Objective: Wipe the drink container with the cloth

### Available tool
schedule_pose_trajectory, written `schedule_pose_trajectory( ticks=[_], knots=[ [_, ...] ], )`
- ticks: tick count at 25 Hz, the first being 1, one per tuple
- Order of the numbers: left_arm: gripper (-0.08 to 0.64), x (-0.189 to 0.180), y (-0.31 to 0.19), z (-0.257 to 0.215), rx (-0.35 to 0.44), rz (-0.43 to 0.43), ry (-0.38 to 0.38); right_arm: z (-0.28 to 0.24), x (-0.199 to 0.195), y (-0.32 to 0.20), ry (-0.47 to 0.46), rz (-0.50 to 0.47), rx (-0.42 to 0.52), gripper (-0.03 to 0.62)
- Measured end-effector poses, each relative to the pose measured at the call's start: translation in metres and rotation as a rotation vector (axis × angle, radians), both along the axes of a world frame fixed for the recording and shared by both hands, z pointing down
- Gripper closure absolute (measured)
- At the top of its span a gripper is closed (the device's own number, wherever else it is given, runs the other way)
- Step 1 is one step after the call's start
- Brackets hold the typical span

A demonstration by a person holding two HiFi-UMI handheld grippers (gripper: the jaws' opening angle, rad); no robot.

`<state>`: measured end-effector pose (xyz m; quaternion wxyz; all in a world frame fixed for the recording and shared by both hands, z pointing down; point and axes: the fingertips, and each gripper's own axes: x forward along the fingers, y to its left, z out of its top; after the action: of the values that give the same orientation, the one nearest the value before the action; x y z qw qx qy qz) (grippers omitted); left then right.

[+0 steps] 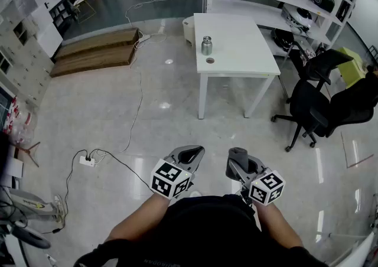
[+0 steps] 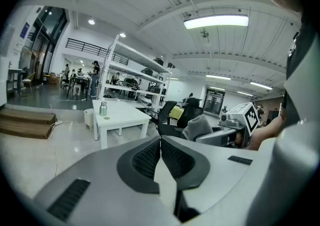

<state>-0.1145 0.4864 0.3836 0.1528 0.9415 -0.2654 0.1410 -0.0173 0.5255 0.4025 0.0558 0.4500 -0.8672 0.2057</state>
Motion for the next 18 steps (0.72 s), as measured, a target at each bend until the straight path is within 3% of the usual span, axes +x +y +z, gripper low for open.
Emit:
schedule_pose_trajectory(
  ticks=[18],
  knots=[
    [0.541, -0.0031, 0.0019, 0.0012, 0.029, -0.007, -0.022, -0.0045, -0.0020, 0.0036, 0.005, 0.000, 0.002, 0.488]
  ],
)
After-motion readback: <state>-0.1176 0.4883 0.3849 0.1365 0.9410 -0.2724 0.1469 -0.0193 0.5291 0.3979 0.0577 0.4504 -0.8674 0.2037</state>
